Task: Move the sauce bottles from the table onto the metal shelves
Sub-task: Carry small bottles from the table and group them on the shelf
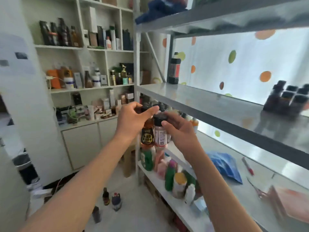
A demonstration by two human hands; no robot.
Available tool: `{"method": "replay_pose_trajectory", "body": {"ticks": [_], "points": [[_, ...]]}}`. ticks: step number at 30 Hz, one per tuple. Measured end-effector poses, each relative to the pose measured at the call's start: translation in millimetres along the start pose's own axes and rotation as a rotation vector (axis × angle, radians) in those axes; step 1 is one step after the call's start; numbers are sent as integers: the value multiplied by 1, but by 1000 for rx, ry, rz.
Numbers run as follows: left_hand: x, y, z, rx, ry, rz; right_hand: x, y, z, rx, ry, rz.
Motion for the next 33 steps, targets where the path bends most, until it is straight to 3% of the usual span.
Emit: {"method": "replay_pose_trajectory", "body": {"ticks": [7, 15, 25, 30, 33], "points": [[-66, 156, 57, 51, 122, -215, -14, -154, 7, 143, 4, 316], [-126, 300, 100, 174, 256, -488, -13, -272, 9, 391, -10, 657], [-160, 433, 113, 310, 270, -727, -23, -356, 35, 568, 91, 945], [-145, 450, 100, 467, 291, -820, -15, -366, 57, 499, 73, 972], [-127, 453, 90, 528, 324, -977, -16, -370, 60, 529, 82, 956]]}}
Point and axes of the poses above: each hand's wrist, its own x-axis away from the middle knuckle, its own y-axis out of the palm, z = x × y, the point moved 10 cm from there along -x, towards the middle knuckle, and after that the axes turned 8 degrees about -z, right-handed, at the moved point
